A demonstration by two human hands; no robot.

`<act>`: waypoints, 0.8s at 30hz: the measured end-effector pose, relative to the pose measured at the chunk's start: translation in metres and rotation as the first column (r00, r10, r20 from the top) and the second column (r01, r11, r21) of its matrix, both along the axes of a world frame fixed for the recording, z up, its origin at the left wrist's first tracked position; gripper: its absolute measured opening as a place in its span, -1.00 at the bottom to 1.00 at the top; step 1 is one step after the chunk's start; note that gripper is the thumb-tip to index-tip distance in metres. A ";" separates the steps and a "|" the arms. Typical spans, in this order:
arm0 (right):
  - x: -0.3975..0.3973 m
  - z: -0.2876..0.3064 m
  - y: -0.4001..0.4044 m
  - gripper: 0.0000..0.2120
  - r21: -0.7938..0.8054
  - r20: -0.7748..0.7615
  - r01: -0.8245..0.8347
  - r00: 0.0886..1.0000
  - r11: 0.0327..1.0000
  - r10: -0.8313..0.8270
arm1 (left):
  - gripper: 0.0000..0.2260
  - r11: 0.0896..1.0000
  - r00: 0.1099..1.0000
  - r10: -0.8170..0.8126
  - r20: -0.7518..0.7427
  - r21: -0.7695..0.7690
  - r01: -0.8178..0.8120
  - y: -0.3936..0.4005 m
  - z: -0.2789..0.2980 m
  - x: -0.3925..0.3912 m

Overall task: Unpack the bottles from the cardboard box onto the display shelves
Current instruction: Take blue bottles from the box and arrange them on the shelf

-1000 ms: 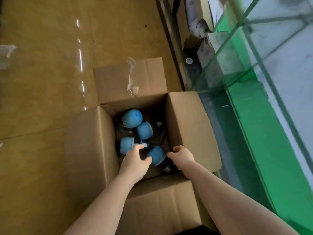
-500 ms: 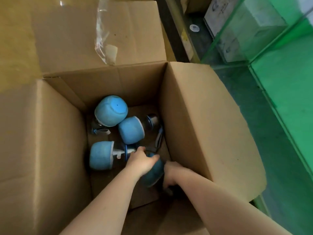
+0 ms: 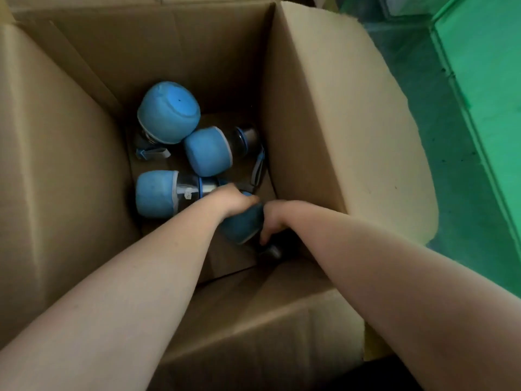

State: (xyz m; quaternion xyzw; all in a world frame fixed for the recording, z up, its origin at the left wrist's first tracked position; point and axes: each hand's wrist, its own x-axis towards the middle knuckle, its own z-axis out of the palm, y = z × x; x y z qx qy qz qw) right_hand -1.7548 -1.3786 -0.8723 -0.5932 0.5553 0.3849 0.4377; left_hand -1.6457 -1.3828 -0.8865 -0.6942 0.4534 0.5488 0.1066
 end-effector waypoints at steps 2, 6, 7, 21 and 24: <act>-0.001 0.000 0.002 -0.45 0.009 -0.004 -0.013 1.000 1.000 0.013 | -0.35 0.999 1.000 -0.019 0.011 0.033 0.019 0.000 -0.001 -0.004; -0.003 -0.004 0.007 -0.38 0.020 -0.016 -0.003 1.000 1.000 0.003 | -0.25 0.995 0.999 -0.005 0.039 0.103 0.001 0.004 -0.014 -0.011; -0.003 -0.006 0.007 -0.37 0.020 -0.017 0.010 1.000 1.000 -0.009 | -0.26 0.995 0.999 0.005 0.053 0.100 -0.011 0.005 -0.016 -0.014; -0.008 -0.014 0.025 -0.33 -0.094 0.093 0.301 0.952 0.949 -0.292 | -0.17 0.986 0.969 0.163 0.184 0.001 -0.166 0.004 -0.019 -0.007; -0.007 -0.009 0.024 -0.30 -0.108 0.165 0.341 0.932 0.934 -0.321 | -0.14 0.989 0.970 0.144 0.195 -0.045 -0.138 0.003 -0.009 -0.001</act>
